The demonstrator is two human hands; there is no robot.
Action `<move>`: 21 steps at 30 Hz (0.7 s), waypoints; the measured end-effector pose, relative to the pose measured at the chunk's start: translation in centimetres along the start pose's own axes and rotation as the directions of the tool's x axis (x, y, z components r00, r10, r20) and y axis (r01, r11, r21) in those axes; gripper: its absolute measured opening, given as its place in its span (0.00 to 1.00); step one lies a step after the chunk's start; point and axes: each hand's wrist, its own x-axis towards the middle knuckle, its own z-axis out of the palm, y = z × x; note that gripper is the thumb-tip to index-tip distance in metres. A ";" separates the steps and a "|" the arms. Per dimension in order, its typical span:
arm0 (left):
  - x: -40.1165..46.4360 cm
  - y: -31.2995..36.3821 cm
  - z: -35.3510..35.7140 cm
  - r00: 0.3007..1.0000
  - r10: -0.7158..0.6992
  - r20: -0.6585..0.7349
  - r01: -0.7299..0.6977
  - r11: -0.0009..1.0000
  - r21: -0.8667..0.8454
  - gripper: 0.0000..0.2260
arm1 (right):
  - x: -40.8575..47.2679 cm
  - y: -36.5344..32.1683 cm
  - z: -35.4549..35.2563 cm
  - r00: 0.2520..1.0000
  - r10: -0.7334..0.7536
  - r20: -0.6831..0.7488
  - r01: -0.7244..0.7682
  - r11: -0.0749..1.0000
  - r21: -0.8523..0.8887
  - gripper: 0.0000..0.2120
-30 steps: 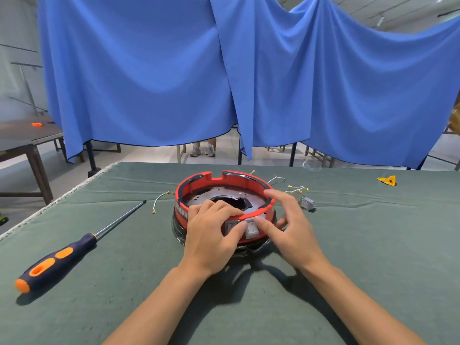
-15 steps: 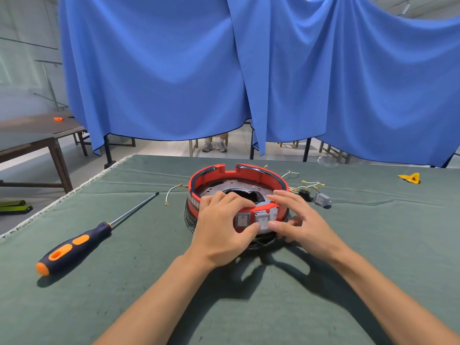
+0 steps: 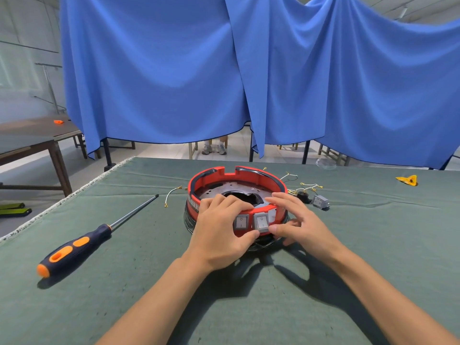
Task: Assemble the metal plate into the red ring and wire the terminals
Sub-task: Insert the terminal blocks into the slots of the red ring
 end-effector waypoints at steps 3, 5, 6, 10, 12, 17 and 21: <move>0.0 0.1 0.1 1.000 -0.004 -0.012 0.004 1.000 -0.002 0.18 | 0.0 -0.2 0.0 1.000 -0.021 0.005 0.021 1.000 -0.014 0.28; 0.0 0.1 0.1 1.000 -0.006 -0.016 0.006 1.000 -0.003 0.18 | -0.1 -0.2 0.0 0.999 -0.049 -0.010 0.048 0.998 -0.048 0.27; 0.0 0.1 0.1 1.000 -0.006 -0.012 0.006 1.000 -0.001 0.18 | -0.1 -0.1 0.0 0.998 -0.056 -0.018 0.055 0.997 -0.058 0.27; 0.0 0.0 0.0 1.000 0.002 0.012 -0.002 1.000 0.009 0.19 | -0.1 0.1 -0.1 0.997 -0.073 -0.030 0.071 0.995 -0.065 0.27; 0.0 0.0 0.0 1.000 0.002 0.015 -0.002 1.000 0.009 0.19 | -0.2 -0.1 0.0 0.995 -0.090 -0.037 0.087 0.994 -0.068 0.27; 0.0 0.0 0.0 1.000 -0.006 0.008 0.006 1.000 -0.003 0.19 | -1.5 -0.7 0.8 0.969 -0.207 -0.136 0.154 0.933 -0.325 0.24; 0.1 0.1 0.0 1.000 -0.017 0.001 0.017 1.000 -0.016 0.19 | -2.1 -1.6 1.5 0.918 -0.385 -0.098 0.250 0.752 -0.610 0.18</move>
